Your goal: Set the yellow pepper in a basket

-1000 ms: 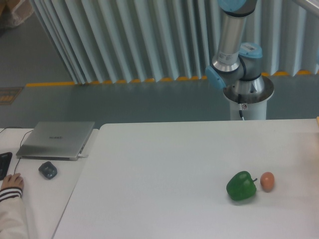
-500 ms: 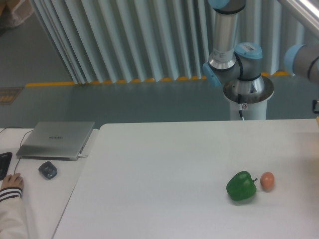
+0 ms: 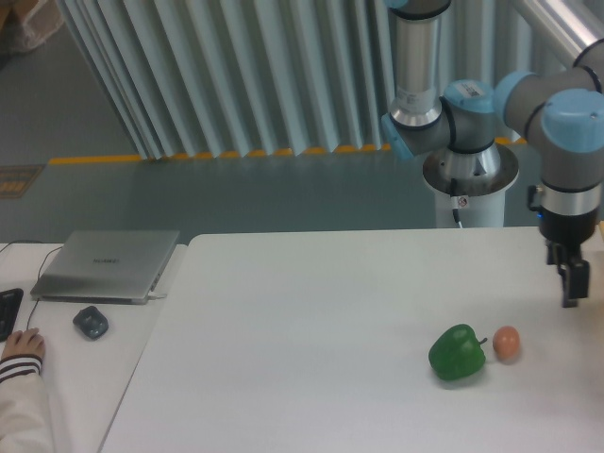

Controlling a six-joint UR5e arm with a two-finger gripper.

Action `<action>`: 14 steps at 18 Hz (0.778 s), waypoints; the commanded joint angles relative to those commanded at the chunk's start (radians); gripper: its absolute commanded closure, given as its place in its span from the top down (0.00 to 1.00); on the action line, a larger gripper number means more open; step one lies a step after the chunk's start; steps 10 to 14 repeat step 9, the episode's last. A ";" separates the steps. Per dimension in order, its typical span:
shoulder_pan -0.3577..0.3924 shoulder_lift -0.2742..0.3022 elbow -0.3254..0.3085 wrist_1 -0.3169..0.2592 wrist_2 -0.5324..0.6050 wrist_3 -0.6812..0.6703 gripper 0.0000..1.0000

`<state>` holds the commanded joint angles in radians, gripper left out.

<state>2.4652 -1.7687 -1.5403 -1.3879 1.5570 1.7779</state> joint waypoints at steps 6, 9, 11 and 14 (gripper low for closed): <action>-0.003 0.002 0.012 -0.042 0.034 0.002 1.00; -0.003 0.002 0.011 -0.042 0.032 0.009 1.00; -0.003 0.002 0.011 -0.042 0.032 0.009 1.00; -0.003 0.002 0.011 -0.042 0.032 0.009 1.00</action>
